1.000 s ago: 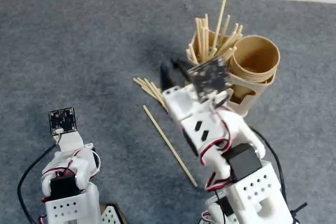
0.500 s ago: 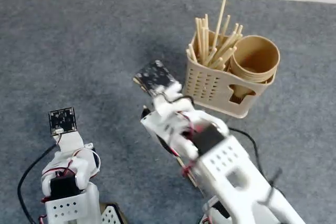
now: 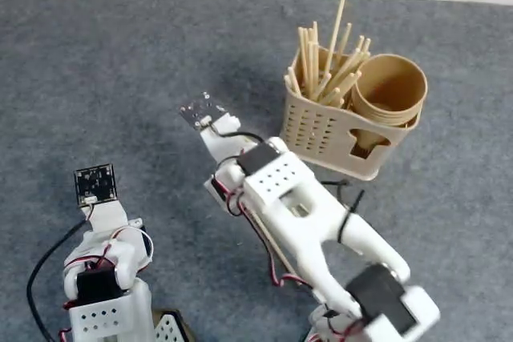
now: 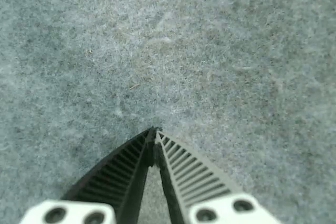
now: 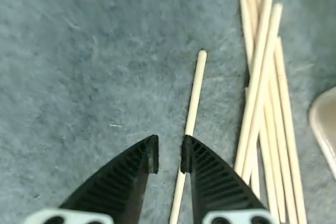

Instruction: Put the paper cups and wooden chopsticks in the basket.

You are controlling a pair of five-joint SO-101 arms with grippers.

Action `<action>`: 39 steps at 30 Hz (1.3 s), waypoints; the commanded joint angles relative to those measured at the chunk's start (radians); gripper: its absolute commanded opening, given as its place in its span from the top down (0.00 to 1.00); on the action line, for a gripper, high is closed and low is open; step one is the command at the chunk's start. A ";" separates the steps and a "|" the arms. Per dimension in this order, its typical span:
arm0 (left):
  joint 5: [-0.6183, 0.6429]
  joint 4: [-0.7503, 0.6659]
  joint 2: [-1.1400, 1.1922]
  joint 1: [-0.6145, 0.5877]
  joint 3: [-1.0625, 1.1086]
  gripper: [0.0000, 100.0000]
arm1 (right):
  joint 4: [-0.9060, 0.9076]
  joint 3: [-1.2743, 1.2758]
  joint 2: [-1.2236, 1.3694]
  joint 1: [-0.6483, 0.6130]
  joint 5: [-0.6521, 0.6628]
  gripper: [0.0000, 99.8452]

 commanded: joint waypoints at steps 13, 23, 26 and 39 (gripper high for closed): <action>0.000 0.006 -0.012 0.024 0.019 0.99 | 0.005 -0.162 0.271 -0.004 0.002 0.92; 0.000 0.006 -0.012 0.024 0.019 0.99 | 0.044 -0.165 0.294 0.035 0.002 0.92; 0.000 0.006 -0.012 0.024 0.019 0.99 | 0.131 -0.240 0.283 0.027 0.002 0.92; 0.000 0.006 -0.012 0.024 0.019 0.99 | 0.074 -0.266 0.300 0.090 0.002 0.92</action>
